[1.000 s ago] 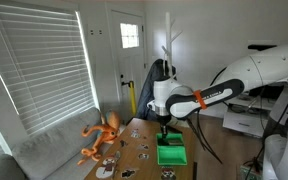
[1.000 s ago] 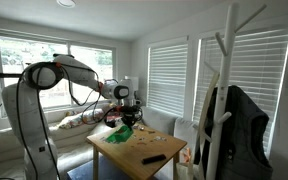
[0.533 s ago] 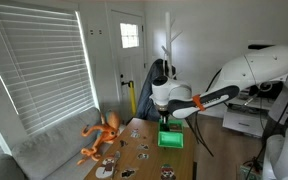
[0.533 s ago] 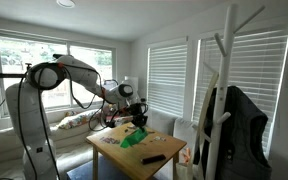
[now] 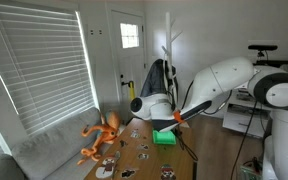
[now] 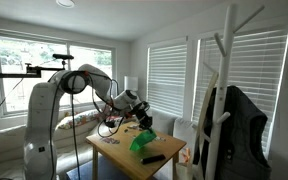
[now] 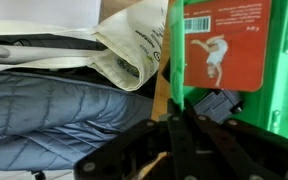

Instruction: Pour the content in the green storage box onto the table and place the green box forward on the table

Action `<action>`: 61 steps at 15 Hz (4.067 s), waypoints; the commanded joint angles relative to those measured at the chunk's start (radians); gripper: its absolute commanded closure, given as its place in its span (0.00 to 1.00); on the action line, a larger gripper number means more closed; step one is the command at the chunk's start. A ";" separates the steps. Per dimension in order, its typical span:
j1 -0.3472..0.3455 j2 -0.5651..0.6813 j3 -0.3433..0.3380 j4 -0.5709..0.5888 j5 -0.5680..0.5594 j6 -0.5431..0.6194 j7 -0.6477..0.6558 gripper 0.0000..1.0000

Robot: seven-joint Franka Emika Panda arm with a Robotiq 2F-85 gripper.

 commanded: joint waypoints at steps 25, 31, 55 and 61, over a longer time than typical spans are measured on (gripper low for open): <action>0.333 0.562 0.020 0.442 -0.810 -0.941 -0.417 0.99; 0.258 0.351 0.107 0.429 -0.624 -0.861 -0.370 0.99; -0.078 0.005 -0.085 0.348 0.331 -0.355 -0.134 0.99; -0.121 0.021 -0.158 0.396 0.421 -0.357 -0.097 0.94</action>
